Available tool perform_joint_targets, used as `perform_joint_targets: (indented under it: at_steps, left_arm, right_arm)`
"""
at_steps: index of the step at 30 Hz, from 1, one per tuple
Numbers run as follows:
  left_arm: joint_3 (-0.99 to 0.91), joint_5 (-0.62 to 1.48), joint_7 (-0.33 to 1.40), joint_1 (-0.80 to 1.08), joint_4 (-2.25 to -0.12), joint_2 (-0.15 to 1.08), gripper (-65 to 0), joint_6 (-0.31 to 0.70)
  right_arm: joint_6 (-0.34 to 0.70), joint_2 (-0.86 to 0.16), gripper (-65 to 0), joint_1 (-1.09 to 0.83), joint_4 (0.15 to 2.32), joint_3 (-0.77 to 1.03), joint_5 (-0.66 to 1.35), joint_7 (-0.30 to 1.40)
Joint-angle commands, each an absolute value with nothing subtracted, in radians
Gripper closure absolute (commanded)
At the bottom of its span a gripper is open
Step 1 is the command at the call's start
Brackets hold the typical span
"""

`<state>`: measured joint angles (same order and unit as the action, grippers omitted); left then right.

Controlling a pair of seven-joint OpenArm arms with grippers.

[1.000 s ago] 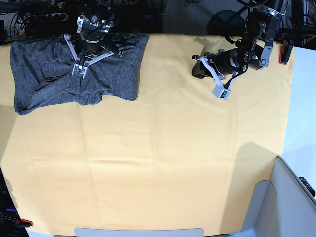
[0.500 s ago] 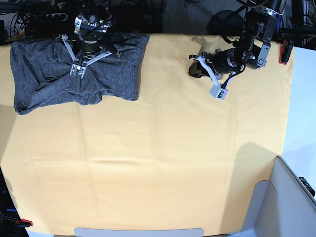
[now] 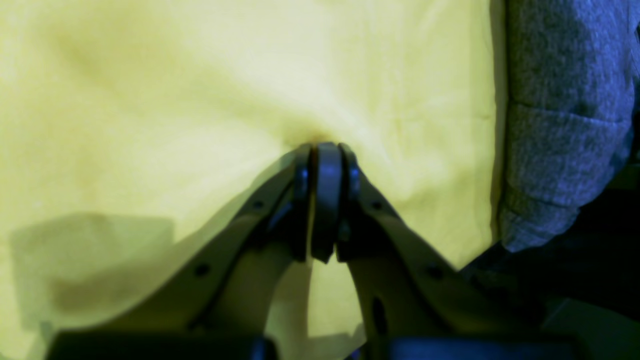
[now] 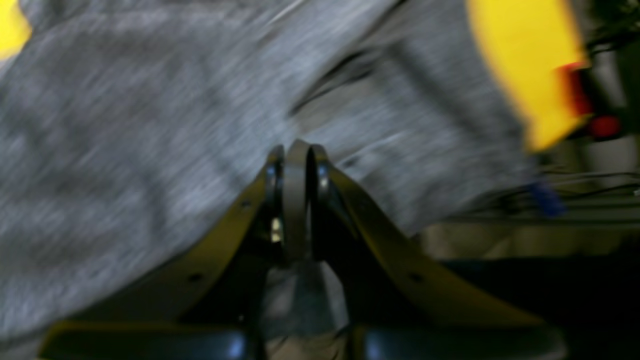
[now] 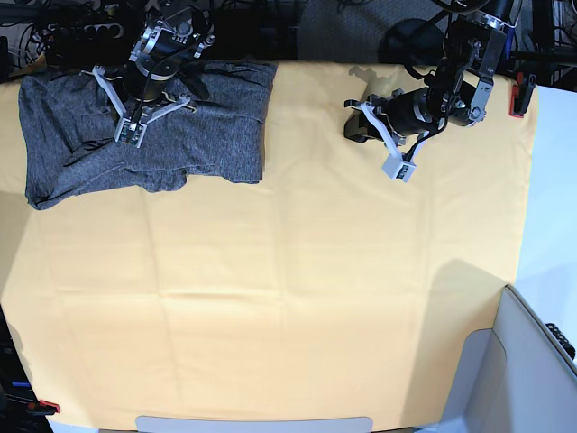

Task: Fold the T-shirt properly
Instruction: 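Slide the right gripper across the shirt, smoothing the fold, then move the right gripper to the shirt's outer side edge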

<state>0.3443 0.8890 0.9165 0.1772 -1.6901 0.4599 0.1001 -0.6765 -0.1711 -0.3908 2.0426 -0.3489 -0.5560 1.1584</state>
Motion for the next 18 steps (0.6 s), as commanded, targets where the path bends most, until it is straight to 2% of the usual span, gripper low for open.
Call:
perform_joint_targets:
  at_steps: [1,6,11,14,18]
  left_arm:
    - [0.354,0.863,0.977,0.186,-1.687,0.464,-0.4,0.088]
    - [0.354,0.863,0.977,0.186,-1.687,0.464,-0.4,0.088]
    - [0.354,0.863,0.977,0.186,-1.689,0.463,-0.4,0.088]
    - [0.354,0.863,0.977,0.186,-1.689,0.463,-0.5,0.088]
    - [0.354,0.863,0.977,0.186,-1.687,0.463,-0.5,0.088]
  right_arm:
    - [-0.679,-0.171,0.0,-0.389,2.058,-0.346,-0.613,1.139]
    - [-0.677,-0.159,0.0,-0.358,2.058,-0.297,-0.84,1.132]
    - [-0.639,-0.159,0.0,-0.286,2.058,-0.097,-0.799,1.13]
    - [-0.469,-0.165,0.0,-0.243,2.058,0.064,-0.639,1.129]
    - [-0.084,-0.191,0.0,-0.2,2.058,0.357,-0.318,1.129]
